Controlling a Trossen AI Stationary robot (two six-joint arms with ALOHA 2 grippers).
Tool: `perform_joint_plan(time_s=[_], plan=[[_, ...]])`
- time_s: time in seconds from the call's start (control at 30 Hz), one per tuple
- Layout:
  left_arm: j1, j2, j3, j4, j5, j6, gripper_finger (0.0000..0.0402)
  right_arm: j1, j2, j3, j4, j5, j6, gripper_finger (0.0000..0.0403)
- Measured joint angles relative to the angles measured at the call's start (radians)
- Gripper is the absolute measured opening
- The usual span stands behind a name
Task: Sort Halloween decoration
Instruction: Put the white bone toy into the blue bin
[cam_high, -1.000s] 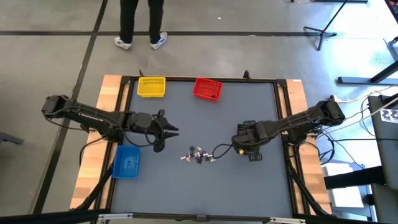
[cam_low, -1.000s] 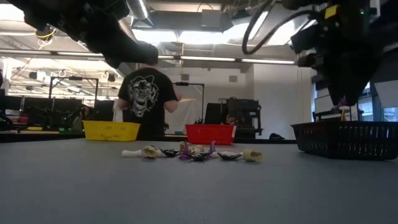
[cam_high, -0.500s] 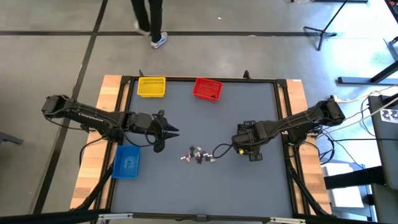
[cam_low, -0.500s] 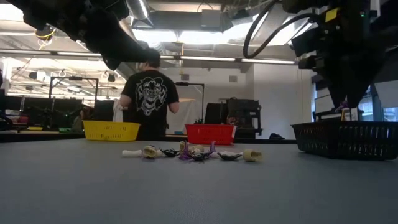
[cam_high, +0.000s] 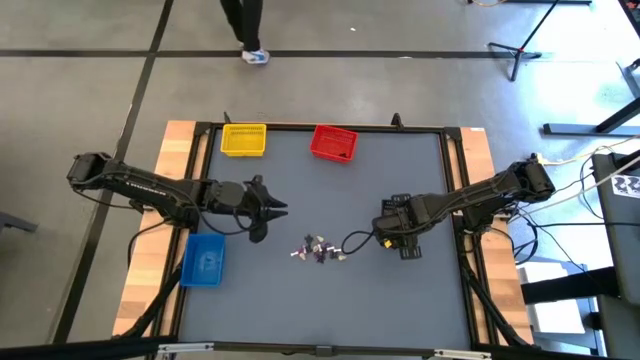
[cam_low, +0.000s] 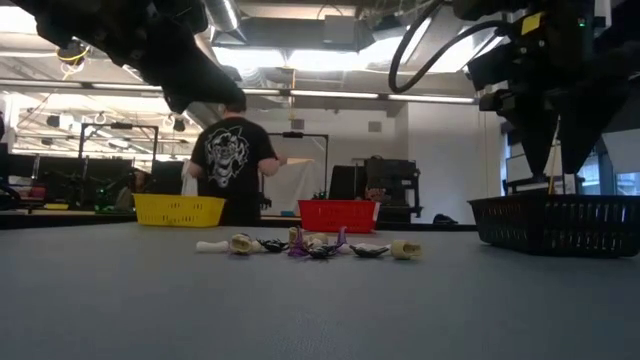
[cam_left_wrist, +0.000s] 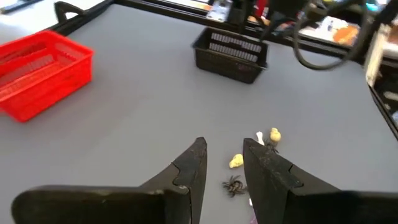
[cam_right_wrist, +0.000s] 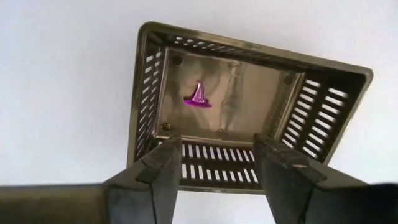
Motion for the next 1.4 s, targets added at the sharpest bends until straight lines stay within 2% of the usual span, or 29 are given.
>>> perform_joint_plan(time_s=[0.13, 0.37, 0.7, 1.07, 1.4], plan=[[0.000, 0.029, 0.000, 0.027, -0.049, -0.027, 0.0130, 0.000, 0.000, 0.000, 0.000, 0.000, 0.000, 0.0198], [0.000, 0.132, 0.000, 0.147, -0.032, -0.027, 0.0176, 0.000, 0.001, 0.000, 0.000, 0.000, -0.001, 0.0198], [-0.070, 0.302, 0.000, 0.311, 0.040, -0.025, 0.0168, 0.000, 0.001, 0.000, -0.001, 0.000, -0.002, 0.0198], [-0.226, 0.451, 0.000, 0.314, 0.021, -0.016, 0.0167, 0.000, 0.001, 0.000, 0.007, 0.000, -0.002, 0.0198], [-0.283, 0.563, 0.000, 0.360, 0.003, -0.016, 0.0167, 0.000, 0.001, 0.000, 0.009, 0.000, -0.002, 0.0198]])
